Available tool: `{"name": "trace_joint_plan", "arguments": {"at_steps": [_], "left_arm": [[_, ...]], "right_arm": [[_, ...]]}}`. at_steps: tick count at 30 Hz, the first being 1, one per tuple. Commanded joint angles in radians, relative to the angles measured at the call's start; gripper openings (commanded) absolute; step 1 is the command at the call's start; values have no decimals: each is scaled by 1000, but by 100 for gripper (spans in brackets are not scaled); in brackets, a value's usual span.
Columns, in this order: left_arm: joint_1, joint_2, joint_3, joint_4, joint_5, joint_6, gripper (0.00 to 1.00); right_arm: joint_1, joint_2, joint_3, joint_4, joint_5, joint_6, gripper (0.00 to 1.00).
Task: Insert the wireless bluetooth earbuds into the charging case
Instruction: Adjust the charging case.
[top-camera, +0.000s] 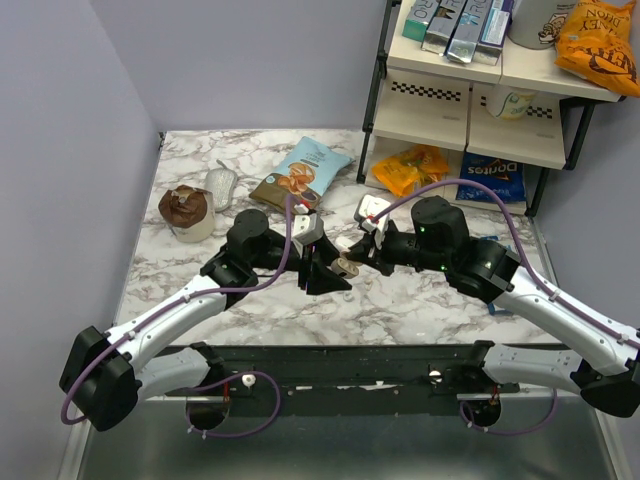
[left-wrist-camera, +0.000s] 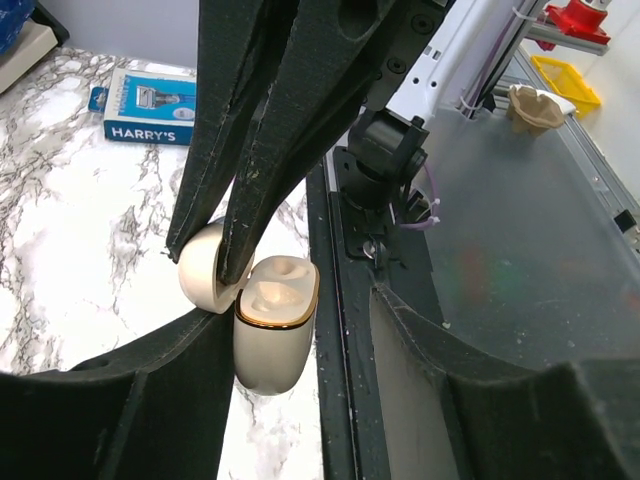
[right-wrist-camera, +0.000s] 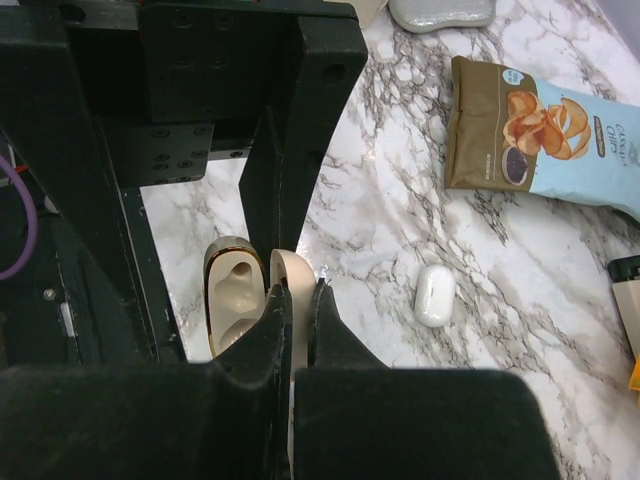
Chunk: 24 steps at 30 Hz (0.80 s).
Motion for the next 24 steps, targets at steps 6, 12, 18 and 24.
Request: {"name": "trace_joint_plan", "arguments": {"at_steps": [6, 12, 18, 24], "left_arm": [[3, -3, -28, 60, -18, -8, 57], [3, 9, -18, 48, -8, -3, 45], [3, 12, -16, 54, -38, -22, 60], [3, 5, -22, 60, -44, -16, 58]], "right_arm": [[10, -5, 20, 21, 13, 5, 1], [9, -5, 19, 19, 10, 6, 1], [9, -6, 16, 19, 11, 8, 1], [9, -5, 17, 19, 14, 8, 1]]}}
